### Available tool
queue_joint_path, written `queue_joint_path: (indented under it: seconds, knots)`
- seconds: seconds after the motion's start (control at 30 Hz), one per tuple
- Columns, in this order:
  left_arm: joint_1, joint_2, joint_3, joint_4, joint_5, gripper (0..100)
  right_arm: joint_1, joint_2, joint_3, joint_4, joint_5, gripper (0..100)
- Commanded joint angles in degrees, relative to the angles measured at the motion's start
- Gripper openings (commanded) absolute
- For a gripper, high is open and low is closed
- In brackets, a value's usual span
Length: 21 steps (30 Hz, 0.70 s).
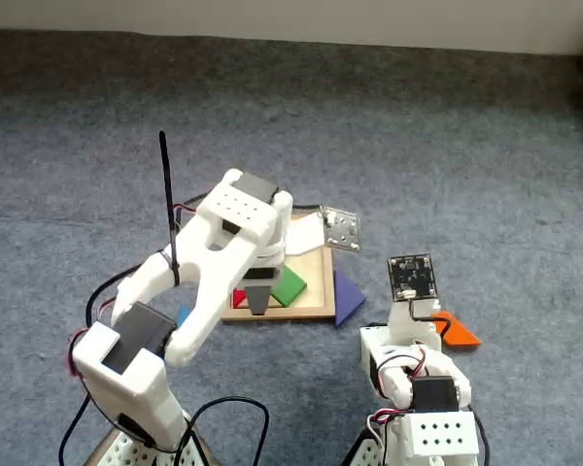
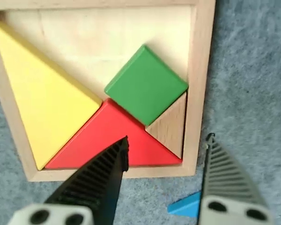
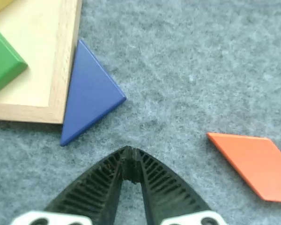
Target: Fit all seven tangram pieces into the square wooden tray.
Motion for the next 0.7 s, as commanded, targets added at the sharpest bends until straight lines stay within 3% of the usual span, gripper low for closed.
queue_joint_path:
  seconds: [0.0,0.23,0.4,0.53,0.67]
  knots:
    - [-0.57,-3.65,-1.36,-0.44,0.62,26,0.84,-0.40,4.62,-1.10,-0.18,0.6]
    - [-4.35,-10.86,-1.80,0.44,1.05,20,0.84,-0.40,4.62,-1.10,-0.18,0.6]
    - [-8.22,-17.98,-1.80,5.63,10.29,20,0.84,-0.40,4.62,-1.10,-0.18,0.6]
    - [-14.64,-20.00,-1.36,7.82,16.62,20,0.84,-0.40,4.62,-1.10,-0.18,0.6]
    - [-22.81,-20.09,3.03,7.47,17.93,20,0.84,-0.40,4.62,-1.10,-0.18,0.6]
